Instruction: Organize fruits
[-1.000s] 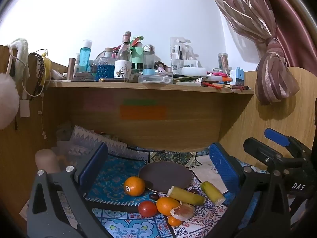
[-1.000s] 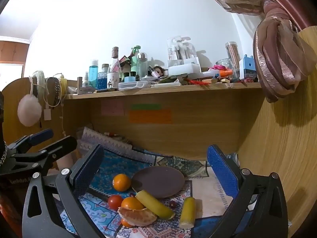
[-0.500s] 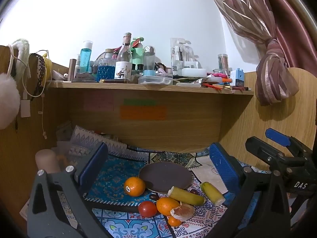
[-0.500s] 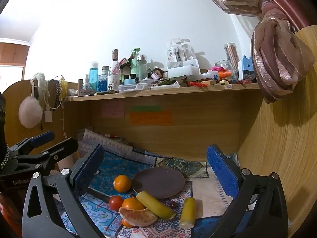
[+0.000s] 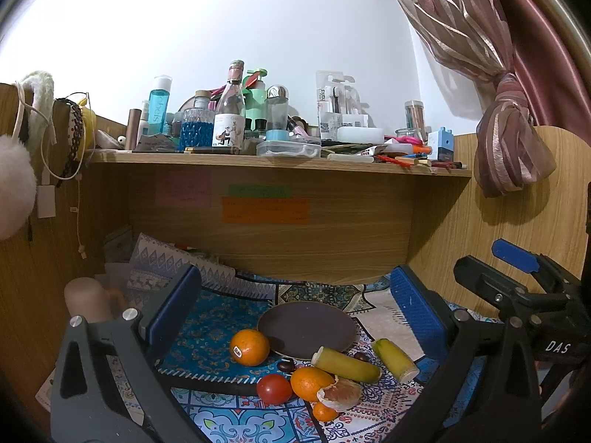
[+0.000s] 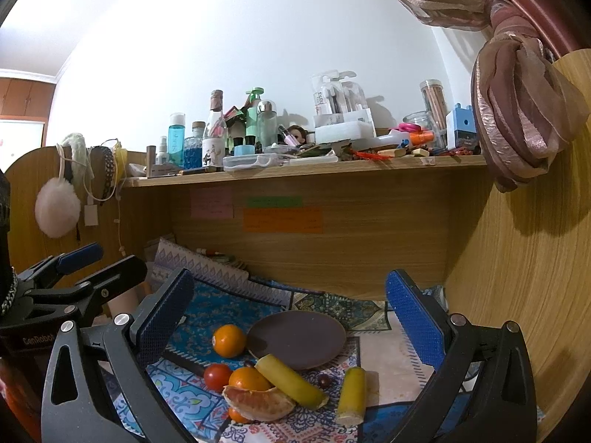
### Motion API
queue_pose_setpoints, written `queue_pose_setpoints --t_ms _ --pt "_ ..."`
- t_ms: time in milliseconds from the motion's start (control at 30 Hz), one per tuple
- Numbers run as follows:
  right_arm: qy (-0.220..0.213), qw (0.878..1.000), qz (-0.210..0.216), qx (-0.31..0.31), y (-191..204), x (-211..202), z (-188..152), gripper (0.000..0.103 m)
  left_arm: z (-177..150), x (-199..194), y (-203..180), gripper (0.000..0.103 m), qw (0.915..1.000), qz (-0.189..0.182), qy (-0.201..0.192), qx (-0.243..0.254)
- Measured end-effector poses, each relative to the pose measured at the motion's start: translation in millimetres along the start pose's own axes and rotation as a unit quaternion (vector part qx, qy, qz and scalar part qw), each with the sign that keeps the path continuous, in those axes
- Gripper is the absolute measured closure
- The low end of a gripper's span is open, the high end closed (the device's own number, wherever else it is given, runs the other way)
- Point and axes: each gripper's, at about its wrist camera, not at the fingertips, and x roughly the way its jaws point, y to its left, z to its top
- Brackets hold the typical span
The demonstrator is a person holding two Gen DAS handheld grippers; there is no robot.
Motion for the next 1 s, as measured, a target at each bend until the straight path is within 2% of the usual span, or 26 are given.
queue_pose_setpoints --t_ms 1000 --pt "-0.004 1.000 0.003 0.002 -2.2 2.6 -1.0 0.000 -2.3 3.4 -4.5 0.000 1.0000 -0.001 0.002 -0.001"
